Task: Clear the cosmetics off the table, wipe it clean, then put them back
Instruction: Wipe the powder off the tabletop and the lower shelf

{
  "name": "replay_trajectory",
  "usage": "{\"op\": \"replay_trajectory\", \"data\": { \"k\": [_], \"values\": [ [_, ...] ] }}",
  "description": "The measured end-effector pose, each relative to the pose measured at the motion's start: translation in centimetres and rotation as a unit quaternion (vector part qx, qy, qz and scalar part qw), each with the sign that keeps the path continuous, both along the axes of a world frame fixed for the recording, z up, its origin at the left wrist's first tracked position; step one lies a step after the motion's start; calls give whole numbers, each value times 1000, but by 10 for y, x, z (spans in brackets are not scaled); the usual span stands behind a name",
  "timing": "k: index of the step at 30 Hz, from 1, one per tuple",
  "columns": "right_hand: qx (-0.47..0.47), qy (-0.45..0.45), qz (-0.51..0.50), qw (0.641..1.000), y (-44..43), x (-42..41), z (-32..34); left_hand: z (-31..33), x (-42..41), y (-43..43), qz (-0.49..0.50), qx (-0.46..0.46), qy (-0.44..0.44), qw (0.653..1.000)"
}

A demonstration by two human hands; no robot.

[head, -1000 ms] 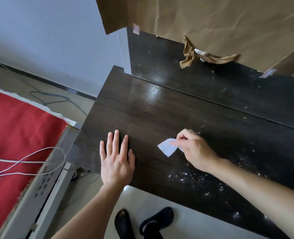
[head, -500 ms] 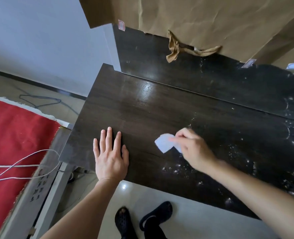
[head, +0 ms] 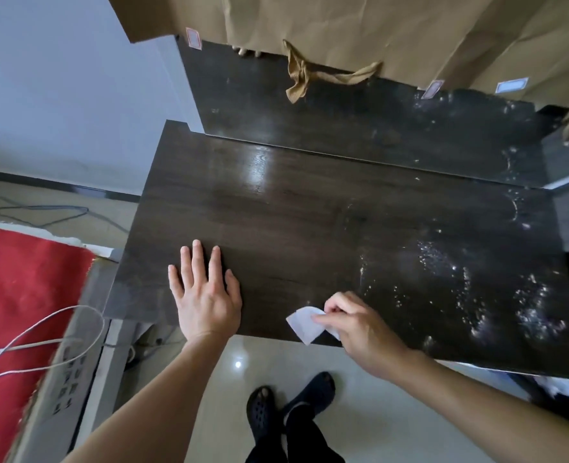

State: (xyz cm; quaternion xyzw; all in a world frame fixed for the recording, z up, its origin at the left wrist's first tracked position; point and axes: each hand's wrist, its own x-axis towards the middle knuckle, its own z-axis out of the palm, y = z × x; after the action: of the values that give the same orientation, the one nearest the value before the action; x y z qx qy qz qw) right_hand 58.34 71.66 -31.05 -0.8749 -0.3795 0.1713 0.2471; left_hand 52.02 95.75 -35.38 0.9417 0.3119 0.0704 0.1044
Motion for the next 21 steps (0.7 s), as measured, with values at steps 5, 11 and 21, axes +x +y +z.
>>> {"op": "replay_trajectory", "data": {
  "k": [5, 11, 21],
  "values": [
    [-12, -94, -190, 977, 34, 79, -3, -4, -1, 1, -5, -1, -2, 1000],
    [14, -108, -119, 987, 47, -5, -28, -6, -2, 3, -11, -5, -8, 1000],
    [8, -109, -222, 969, 38, 28, -17, -6, -3, 3, -14, -13, -11, 1000]
  ]
}}
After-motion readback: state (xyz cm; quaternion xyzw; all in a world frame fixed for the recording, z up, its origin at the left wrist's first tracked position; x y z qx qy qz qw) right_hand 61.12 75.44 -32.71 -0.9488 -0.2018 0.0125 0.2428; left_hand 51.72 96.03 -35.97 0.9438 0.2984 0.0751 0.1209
